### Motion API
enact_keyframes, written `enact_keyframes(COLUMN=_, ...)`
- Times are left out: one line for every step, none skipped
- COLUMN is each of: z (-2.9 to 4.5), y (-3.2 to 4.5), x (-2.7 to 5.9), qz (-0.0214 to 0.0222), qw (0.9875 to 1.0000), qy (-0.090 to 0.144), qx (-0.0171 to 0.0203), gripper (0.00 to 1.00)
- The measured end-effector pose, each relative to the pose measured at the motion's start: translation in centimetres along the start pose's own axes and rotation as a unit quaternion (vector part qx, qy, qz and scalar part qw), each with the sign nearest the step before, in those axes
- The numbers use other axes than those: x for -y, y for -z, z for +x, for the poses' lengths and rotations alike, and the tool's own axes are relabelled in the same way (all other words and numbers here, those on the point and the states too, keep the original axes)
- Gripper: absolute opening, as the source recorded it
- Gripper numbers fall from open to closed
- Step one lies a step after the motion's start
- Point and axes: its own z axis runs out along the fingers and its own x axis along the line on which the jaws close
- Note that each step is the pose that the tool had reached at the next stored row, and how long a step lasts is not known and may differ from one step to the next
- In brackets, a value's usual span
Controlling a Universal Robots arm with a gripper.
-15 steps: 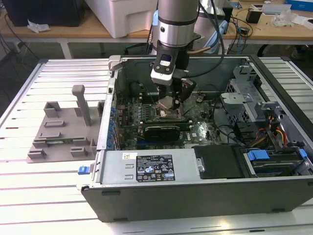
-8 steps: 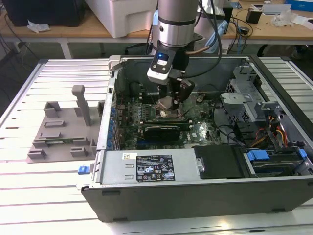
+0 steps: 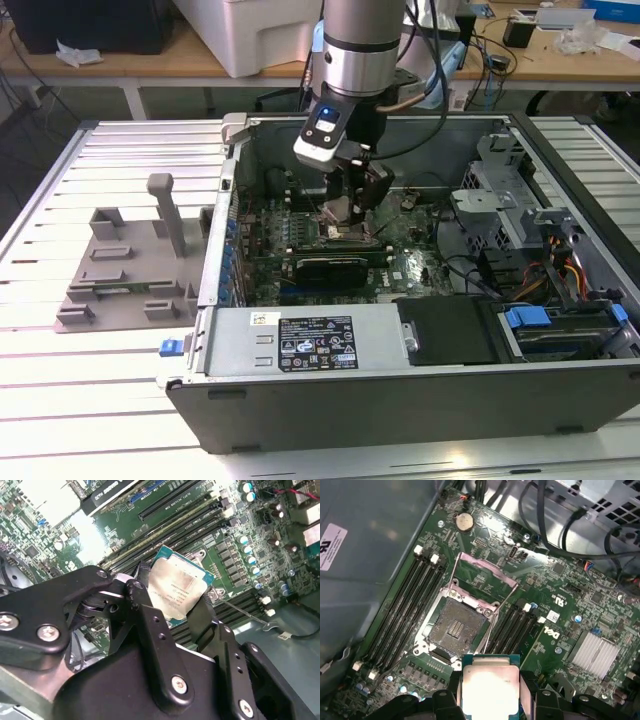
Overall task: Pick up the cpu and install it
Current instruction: 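Place the cpu into insertion slot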
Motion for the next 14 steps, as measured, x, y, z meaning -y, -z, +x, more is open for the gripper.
enact_keyframes(z=0.0, y=0.0, x=0.0, qz=0.0001, qw=1.0, qy=-0.006, qx=-0.0002, gripper=0.55)
enact_keyframes(z=0.0, y=0.0, x=0.0, qz=0.0003, qw=0.9999, qy=-0.015, qx=-0.0004, gripper=0.55)
enact_keyframes(z=0.0, y=0.0, x=0.0, qz=0.0005, qw=0.9997, qy=-0.024, qx=-0.0007, gripper=0.55)
enact_keyframes(z=0.0, y=0.0, x=0.0, qz=0.0006, qw=0.9996, qy=-0.03, qx=-0.0008, gripper=0.55)
enact_keyframes(z=0.0, y=0.0, x=0.0, qz=0.0007, qw=0.9994, qy=-0.034, qx=-0.0009, gripper=0.55)
enact_keyframes(z=0.0, y=0.0, x=0.0, qz=0.0008, qw=0.9992, qy=-0.039, qx=-0.0011, gripper=0.55)
enact_keyframes(z=0.0, y=0.0, x=0.0, qz=0.0009, qw=0.9991, qy=-0.043, qx=-0.0012, gripper=0.55)
enact_keyframes(z=0.0, y=0.0, x=0.0, qz=0.0011, qw=0.9986, qy=-0.053, qx=-0.0015, gripper=0.55)
enact_keyframes(z=0.0, y=0.0, x=0.0, qz=0.0012, qw=0.9981, qy=-0.062, qx=-0.0017, gripper=0.55)
enact_keyframes(z=0.0, y=0.0, x=0.0, qz=0.0014, qw=0.9976, qy=-0.069, qx=-0.0019, gripper=0.55)
enact_keyframes(z=0.0, y=0.0, x=0.0, qz=0.0015, qw=0.9971, qy=-0.076, qx=-0.0021, gripper=0.55)
enact_keyframes(z=0.0, y=0.0, x=0.0, qz=0.0016, qw=0.9967, qy=-0.081, qx=-0.0023, gripper=0.55)
enact_keyframes(z=0.0, y=0.0, x=0.0, qz=0.0018, qw=0.996, qy=-0.09, qx=-0.0025, gripper=0.55)
enact_keyframes(z=0.0, y=0.0, x=0.0, qz=0.002, qw=0.9953, qy=-0.097, qx=-0.0027, gripper=0.55)
